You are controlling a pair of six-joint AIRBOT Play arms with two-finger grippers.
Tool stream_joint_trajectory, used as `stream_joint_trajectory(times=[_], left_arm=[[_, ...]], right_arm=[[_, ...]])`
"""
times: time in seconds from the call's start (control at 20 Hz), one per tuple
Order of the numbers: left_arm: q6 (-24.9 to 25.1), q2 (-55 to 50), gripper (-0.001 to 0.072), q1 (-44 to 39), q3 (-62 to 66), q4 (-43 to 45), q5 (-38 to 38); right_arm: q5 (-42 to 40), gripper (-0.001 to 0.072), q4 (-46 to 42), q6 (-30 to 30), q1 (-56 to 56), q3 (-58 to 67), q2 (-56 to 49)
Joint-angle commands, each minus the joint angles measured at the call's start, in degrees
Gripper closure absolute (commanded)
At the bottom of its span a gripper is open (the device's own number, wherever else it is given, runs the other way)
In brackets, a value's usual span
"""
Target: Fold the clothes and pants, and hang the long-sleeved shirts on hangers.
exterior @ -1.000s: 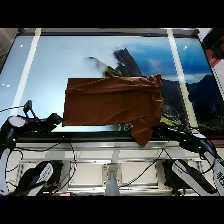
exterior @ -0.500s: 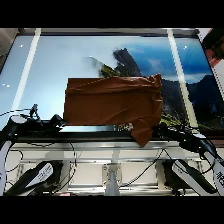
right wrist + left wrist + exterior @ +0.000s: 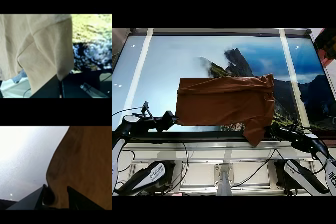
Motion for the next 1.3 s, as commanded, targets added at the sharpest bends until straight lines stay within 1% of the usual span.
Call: stream_joint_trajectory(times=[0.0, 0.05, 0.1, 0.15, 0.3, 0.4, 0.55, 0.7, 0.75, 0.8, 0.9, 1.0, 1.05, 1.1, 1.2, 1.25], left_arm=[[0.7, -0.6, 0.0518, -3.2, 0.1, -1.4, 1.3], [0.7, -0.6, 0.0615, -4.5, 0.1, -1.4, 2.6], [0.7, -0.6, 0.0692, -5.7, 0.1, -1.5, 4.4], [0.7, -0.6, 0.0691, -6.3, 0.3, -1.7, 5.5], [1.0, 0.1, 0.0691, -6.3, 2.6, -2.7, 4.4], [3.3, 2.2, 0.0692, -6.3, 5.5, -2.7, 1.9], [3.6, 8.6, 0.0692, -6.3, 9.7, -2.7, -0.1], [3.6, 17.4, 0.0693, -6.3, 11.9, -2.7, 0.0], [3.6, 20.5, 0.0694, -6.3, 12.0, -2.7, 0.0], [3.6, 23.1, 0.0694, -6.3, 12.0, -2.5, -0.3], [2.8, 27.1, 0.0695, -6.3, 12.0, -2.2, -3.0], [1.5, 29.8, 0.0695, -6.3, 12.0, -2.1, -6.7], [1.4, 30.7, 0.0695, -6.3, 12.0, -1.5, -7.4], [0.0, 31.3, 0.0695, -6.3, 12.0, 0.3, -7.2], [-4.6, 31.4, 0.0695, -6.3, 12.0, 5.7, -6.5], [-6.0, 31.1, 0.0695, -6.3, 12.0, 7.1, -6.5]], right_arm=[[0.9, 0.0699, 0.0, 0.0, 0.0, 0.1, 0.0], [1.5, 0.0699, -0.2, 0.0, 0.0, 0.2, 0.0], [2.6, 0.0699, -0.7, -0.1, 0.0, 0.8, 0.0], [4.0, 0.0699, -0.7, -0.4, 0.0, 1.7, 0.0], [11.3, 0.0700, -0.5, -2.6, 0.0, 6.1, 0.5], [14.1, 0.0701, -0.6, -1.9, 0.0, 9.5, 2.8], [13.7, 0.0701, -2.9, 4.0, 0.0, 14.0, 8.4], [15.0, 0.0702, -10.8, 11.8, 0.0, 19.6, 14.5], [16.2, 0.0702, -13.6, 13.5, 0.0, 22.0, 16.7], [17.5, 0.0701, -15.9, 14.1, 0.0, 24.2, 18.6], [20.4, 0.0702, -19.9, 16.1, 0.0, 29.0, 21.8], [22.5, 0.0703, -24.0, 20.3, 0.0, 33.7, 24.1], [22.4, 0.0703, -26.3, 23.0, 0.1, 35.8, 25.0], [22.1, 0.0703, -28.0, 24.9, 0.1, 37.5, 25.4], [20.3, 0.0703, -28.4, 25.9, 0.1, 38.9, 25.2], [18.6, 0.0704, -28.6, 26.0, 1.1, 38.9, 24.8]])
